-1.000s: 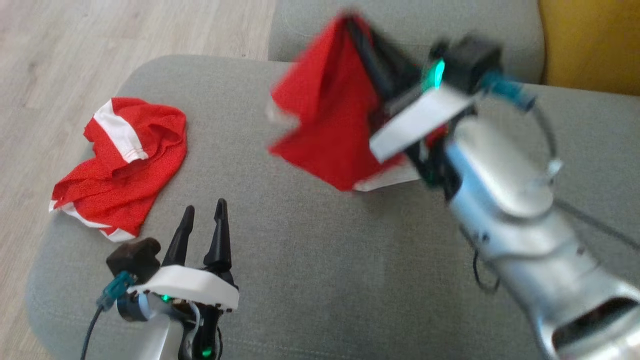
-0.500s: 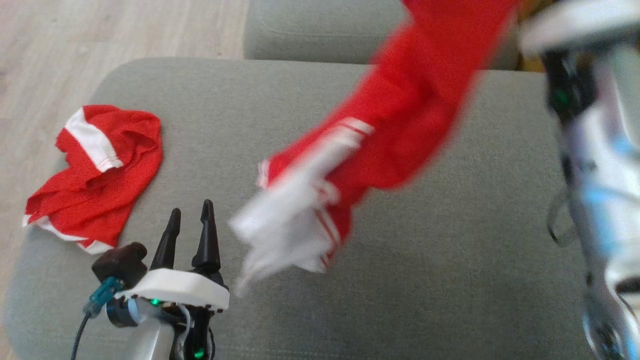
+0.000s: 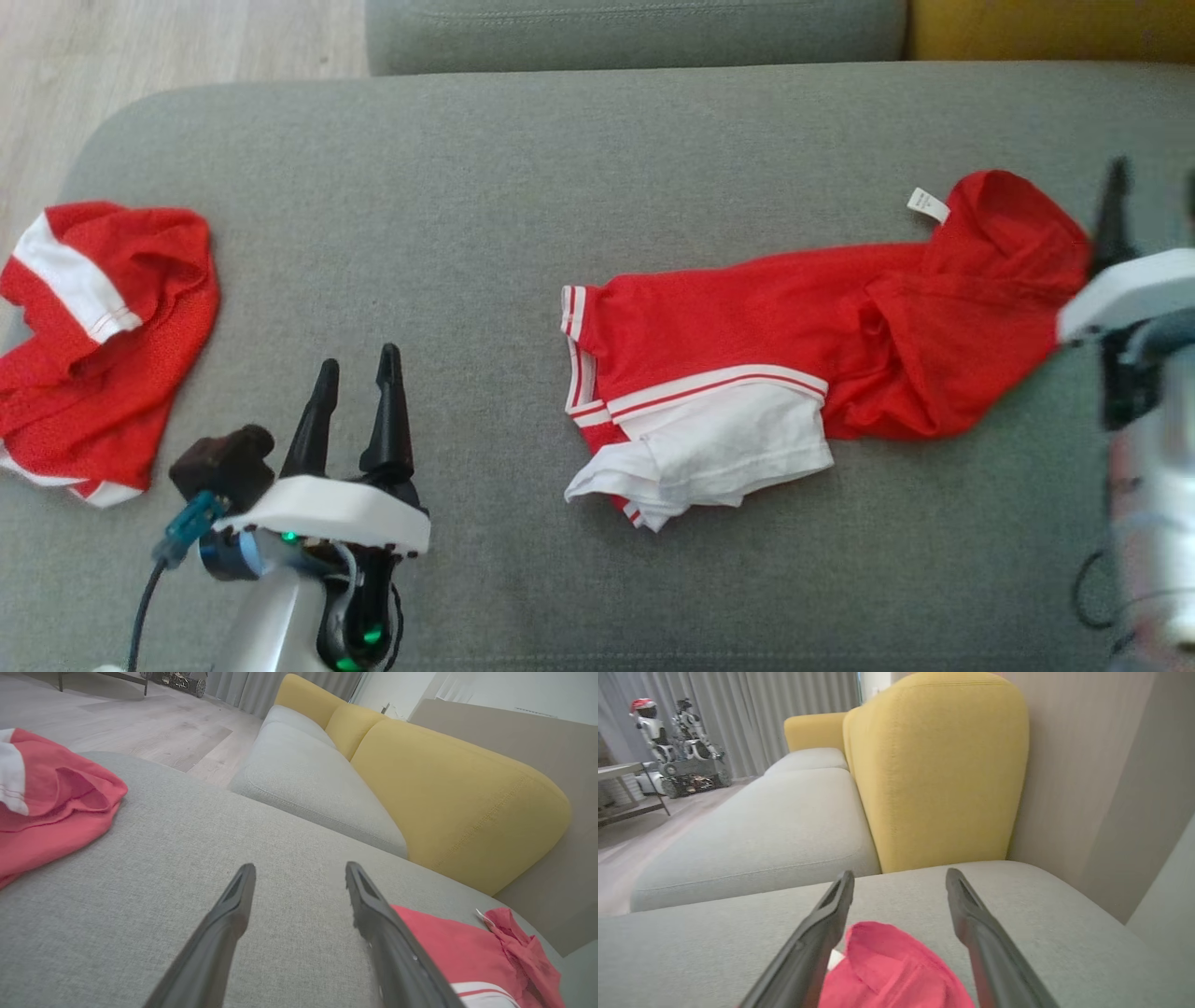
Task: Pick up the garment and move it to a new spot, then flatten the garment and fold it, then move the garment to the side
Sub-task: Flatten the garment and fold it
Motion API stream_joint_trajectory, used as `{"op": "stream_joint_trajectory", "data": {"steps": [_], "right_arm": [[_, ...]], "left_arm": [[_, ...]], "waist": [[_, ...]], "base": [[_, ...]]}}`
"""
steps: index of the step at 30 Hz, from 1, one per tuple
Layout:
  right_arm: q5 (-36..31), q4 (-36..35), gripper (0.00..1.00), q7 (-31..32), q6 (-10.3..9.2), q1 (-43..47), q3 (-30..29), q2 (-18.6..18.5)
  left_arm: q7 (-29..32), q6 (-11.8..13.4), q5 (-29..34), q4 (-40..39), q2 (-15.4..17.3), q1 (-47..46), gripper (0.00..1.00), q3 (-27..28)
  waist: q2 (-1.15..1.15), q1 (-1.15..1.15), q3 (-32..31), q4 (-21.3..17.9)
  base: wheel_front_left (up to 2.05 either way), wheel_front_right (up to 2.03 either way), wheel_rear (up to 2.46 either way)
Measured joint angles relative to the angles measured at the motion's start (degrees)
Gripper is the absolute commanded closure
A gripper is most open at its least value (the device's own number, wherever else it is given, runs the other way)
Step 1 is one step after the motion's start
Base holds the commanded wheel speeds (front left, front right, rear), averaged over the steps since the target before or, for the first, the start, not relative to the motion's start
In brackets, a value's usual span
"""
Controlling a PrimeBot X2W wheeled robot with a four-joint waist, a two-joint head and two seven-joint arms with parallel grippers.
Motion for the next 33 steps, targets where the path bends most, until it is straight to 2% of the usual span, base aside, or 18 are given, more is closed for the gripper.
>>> {"op": "stream_joint_trajectory", "data": {"steps": [5,12,19,25,29,31,33], "right_arm": [[0.5,-7.3,0.00,-1.4,0.00,5.0,6.0,4.8],[5.6,-20.6,0.00,-2.0,0.00,16.8,14.8,6.3],[9.4,-29.4,0.00,-1.1,0.00,29.2,16.6,7.3],[11.0,-32.1,0.00,-0.1,0.00,31.6,17.6,7.5],[11.2,-33.2,0.00,0.4,0.00,31.6,17.2,7.5],[11.2,-33.3,0.00,0.4,0.00,31.6,16.8,7.5],[11.2,-33.3,0.00,0.4,0.00,31.6,16.3,7.5]], "left_arm": [[0.0,0.0,0.0,0.2,0.0,0.0,0.00,-0.1],[0.0,0.0,0.0,-0.3,0.0,0.4,0.00,-0.4],[0.0,0.0,0.0,-0.5,0.0,2.1,0.00,-2.3],[0.0,-0.7,0.0,-0.3,0.1,2.2,0.00,-3.7],[0.0,-4.1,0.5,1.2,0.2,2.1,0.00,-7.5],[0.0,-6.2,1.7,2.6,0.3,1.9,0.00,-11.7],[0.0,-7.3,2.7,3.9,0.3,1.4,0.00,-16.0]], "waist": [[0.00,0.00,-1.3,-1.0],[0.00,0.00,-3.5,-2.1],[0.00,0.00,-3.9,-3.7],[0.00,0.00,-3.3,-5.2],[0.00,0.00,-2.8,-5.9],[0.00,0.00,-2.6,-6.2],[0.00,0.00,-2.3,-6.5]], "base": [[0.00,0.00,0.00],[0.00,0.00,0.00],[0.00,0.00,0.00],[0.00,0.00,0.00],[0.00,0.00,0.00],[0.00,0.00,0.00],[0.00,0.00,0.00]]}}
